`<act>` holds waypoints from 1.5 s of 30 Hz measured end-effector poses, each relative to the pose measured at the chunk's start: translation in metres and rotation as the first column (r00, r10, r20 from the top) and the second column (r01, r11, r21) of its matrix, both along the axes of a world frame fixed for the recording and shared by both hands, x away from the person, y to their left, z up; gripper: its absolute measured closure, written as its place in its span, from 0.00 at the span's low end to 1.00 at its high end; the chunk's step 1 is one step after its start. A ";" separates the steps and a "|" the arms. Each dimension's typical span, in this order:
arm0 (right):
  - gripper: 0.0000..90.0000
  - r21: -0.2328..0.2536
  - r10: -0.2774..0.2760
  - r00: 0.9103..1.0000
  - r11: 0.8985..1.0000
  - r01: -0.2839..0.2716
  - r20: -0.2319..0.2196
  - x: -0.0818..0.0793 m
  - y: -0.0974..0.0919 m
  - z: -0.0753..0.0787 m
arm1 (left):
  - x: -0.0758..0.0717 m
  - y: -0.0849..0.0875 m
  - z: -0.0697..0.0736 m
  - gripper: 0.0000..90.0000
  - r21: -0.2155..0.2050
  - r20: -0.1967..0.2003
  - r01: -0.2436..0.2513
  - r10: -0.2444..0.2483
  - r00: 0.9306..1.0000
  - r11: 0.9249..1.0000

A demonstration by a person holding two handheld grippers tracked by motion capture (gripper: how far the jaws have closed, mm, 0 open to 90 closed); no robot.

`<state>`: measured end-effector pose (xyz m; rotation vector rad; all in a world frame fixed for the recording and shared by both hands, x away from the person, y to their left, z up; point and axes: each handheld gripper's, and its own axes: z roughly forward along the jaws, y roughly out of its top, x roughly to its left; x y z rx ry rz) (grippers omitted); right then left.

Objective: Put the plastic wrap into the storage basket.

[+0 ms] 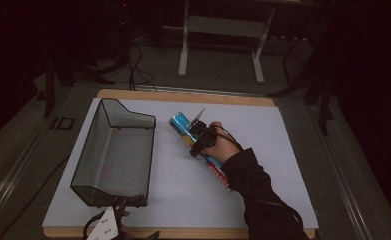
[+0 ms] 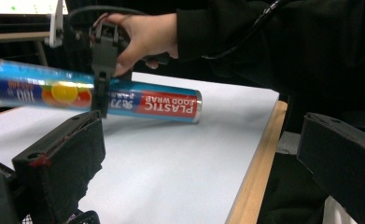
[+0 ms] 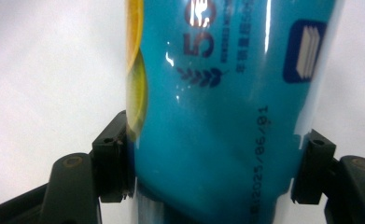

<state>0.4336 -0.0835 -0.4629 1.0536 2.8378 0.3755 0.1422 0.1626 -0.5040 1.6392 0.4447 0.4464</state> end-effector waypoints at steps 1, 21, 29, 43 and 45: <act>0.35 0.011 0.001 1.000 1.000 -0.001 0.012 0.000 -0.001 0.004 | 0.000 0.000 0.000 0.01 0.001 0.000 0.001 -0.001 1.000 1.000; 0.35 0.250 -0.054 0.979 0.968 0.004 0.195 -0.013 -0.007 0.079 | 0.000 -0.001 0.000 0.01 0.001 -0.001 -0.001 0.001 1.000 1.000; 0.35 0.393 -0.073 0.940 0.917 -0.068 0.334 -0.027 -0.006 0.107 | 0.000 0.000 0.000 0.01 0.002 0.002 0.000 0.000 1.000 1.000; 0.35 0.626 -0.189 0.821 0.742 -0.240 0.538 -0.068 -0.001 0.157 | -0.001 -0.001 0.000 0.01 0.001 0.003 0.005 -0.005 1.000 1.000; 0.35 0.643 -0.194 0.812 0.719 -0.264 0.550 -0.073 0.002 0.162 | -0.001 -0.001 0.000 0.01 0.002 0.004 0.005 -0.005 1.000 1.000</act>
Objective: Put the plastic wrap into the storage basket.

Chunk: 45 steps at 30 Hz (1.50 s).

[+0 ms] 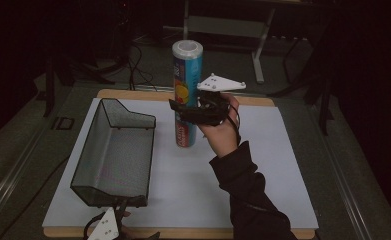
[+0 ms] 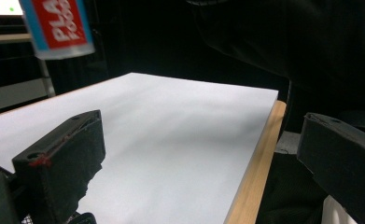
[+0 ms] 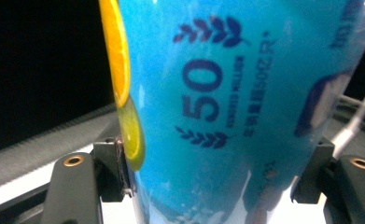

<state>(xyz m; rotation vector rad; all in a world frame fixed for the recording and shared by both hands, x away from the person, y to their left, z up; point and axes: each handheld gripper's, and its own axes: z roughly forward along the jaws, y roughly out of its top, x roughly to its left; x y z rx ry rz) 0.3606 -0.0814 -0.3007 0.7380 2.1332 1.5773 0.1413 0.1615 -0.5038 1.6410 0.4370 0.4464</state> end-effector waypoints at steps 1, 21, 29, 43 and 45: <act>0.35 0.028 0.001 1.000 1.000 -0.002 0.009 -0.002 0.002 0.001 | 0.000 0.000 0.000 0.01 0.000 0.002 0.000 0.000 1.000 1.000; 0.35 0.244 0.051 0.950 0.969 0.027 -0.307 0.001 0.071 -0.027 | -0.006 -0.002 0.002 0.01 0.032 0.069 -0.036 0.033 0.997 0.999; 0.35 0.228 0.065 0.896 0.973 0.041 -0.439 0.008 0.093 -0.061 | -0.007 0.000 0.003 0.01 0.027 0.072 -0.035 0.033 0.997 0.999; 0.35 0.021 0.032 0.708 0.999 -0.025 -0.706 0.028 0.116 -0.117 | -0.007 -0.001 0.003 0.01 0.026 0.066 -0.017 0.015 0.998 1.000; 0.35 0.005 0.016 0.702 1.000 -0.019 -0.712 0.028 0.119 -0.124 | -0.007 0.000 0.003 0.01 0.025 0.069 -0.018 0.016 0.997 1.000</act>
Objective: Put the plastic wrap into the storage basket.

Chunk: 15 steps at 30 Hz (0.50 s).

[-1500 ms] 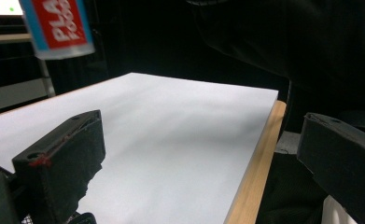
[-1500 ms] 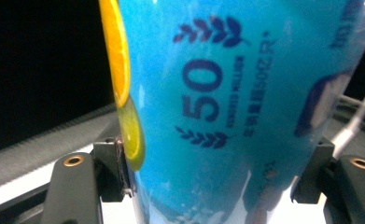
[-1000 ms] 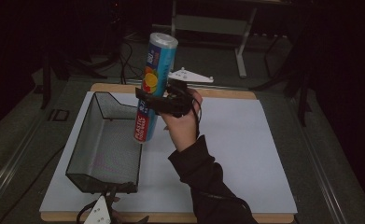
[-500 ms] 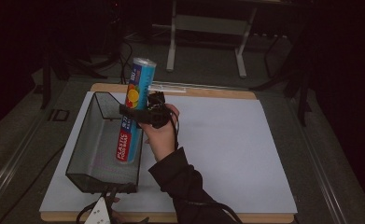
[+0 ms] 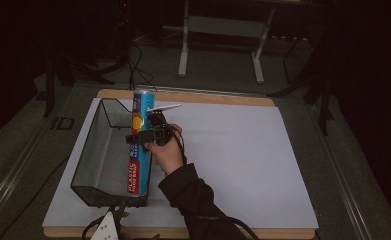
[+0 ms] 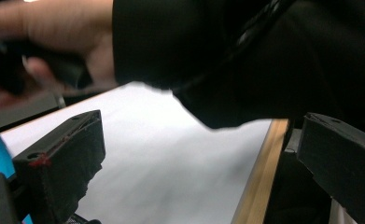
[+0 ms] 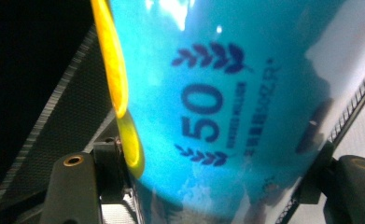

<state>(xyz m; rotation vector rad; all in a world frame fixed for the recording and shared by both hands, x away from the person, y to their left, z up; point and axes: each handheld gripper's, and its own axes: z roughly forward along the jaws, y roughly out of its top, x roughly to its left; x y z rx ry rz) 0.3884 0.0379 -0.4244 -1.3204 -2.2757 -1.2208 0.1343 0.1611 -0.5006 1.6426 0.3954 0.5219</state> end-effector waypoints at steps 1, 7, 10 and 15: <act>0.35 0.007 -0.018 1.000 1.000 0.018 0.014 0.000 0.001 -0.006 | 0.000 0.000 0.000 0.01 0.002 0.000 -0.001 0.001 1.000 1.000; 0.35 0.029 -0.106 0.994 0.994 0.106 0.007 0.002 0.002 -0.015 | 0.001 0.001 0.000 0.01 -0.002 -0.005 -0.004 0.004 1.000 1.000; 0.35 0.031 -0.144 0.990 0.989 0.144 0.005 0.002 0.005 -0.020 | 0.000 0.001 0.000 0.01 0.005 0.002 -0.005 0.004 1.000 1.000; 0.34 0.016 -0.169 0.986 0.985 0.169 0.007 0.000 0.015 -0.032 | 0.000 0.002 0.000 0.01 -0.005 0.001 -0.006 0.006 1.000 1.000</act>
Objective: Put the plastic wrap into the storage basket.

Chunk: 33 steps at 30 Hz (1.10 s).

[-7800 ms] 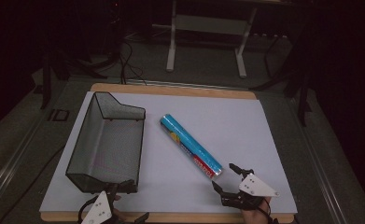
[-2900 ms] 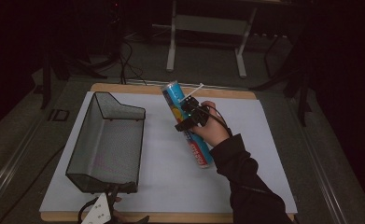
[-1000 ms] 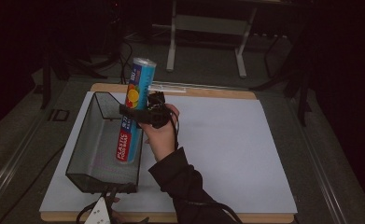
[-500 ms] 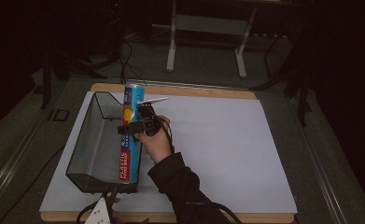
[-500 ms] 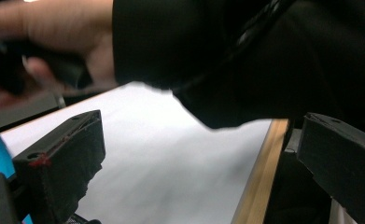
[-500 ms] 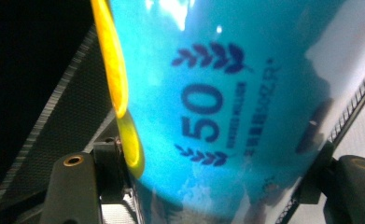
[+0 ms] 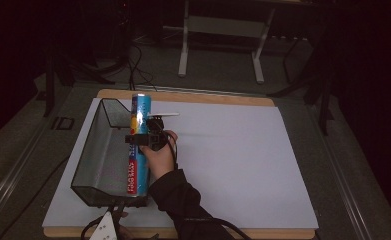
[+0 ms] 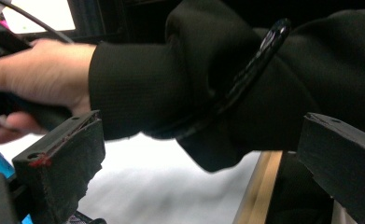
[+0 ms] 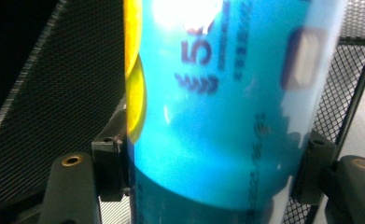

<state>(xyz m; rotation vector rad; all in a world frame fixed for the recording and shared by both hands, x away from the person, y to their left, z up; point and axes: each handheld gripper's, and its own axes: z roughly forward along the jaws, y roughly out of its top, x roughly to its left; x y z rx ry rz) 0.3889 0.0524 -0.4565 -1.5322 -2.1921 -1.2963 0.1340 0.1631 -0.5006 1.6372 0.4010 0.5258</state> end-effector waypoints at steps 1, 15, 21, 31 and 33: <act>0.34 -0.002 -0.001 1.000 1.000 0.001 -0.006 0.000 0.002 -0.003 | 0.000 0.000 0.000 0.01 0.003 0.002 -0.002 0.002 1.000 1.000; 0.31 -0.063 -0.107 0.994 0.992 0.109 0.038 -0.005 0.016 -0.029 | 0.000 0.003 0.000 0.01 0.000 -0.007 0.000 0.000 1.000 1.000; 0.27 -0.132 -0.109 0.983 0.983 0.129 0.147 -0.011 0.020 -0.028 | 0.000 0.003 -0.001 0.01 0.003 -0.015 0.001 -0.001 1.000 1.000; 0.16 -0.214 -0.033 0.962 0.972 0.093 0.269 -0.013 0.016 -0.018 | 0.001 0.002 -0.001 0.01 0.004 -0.021 0.005 -0.005 1.000 1.000; 0.15 -0.205 -0.010 0.962 0.976 0.069 0.274 -0.013 0.012 -0.015 | 0.001 0.002 -0.001 0.01 0.003 -0.023 0.004 -0.004 1.000 1.000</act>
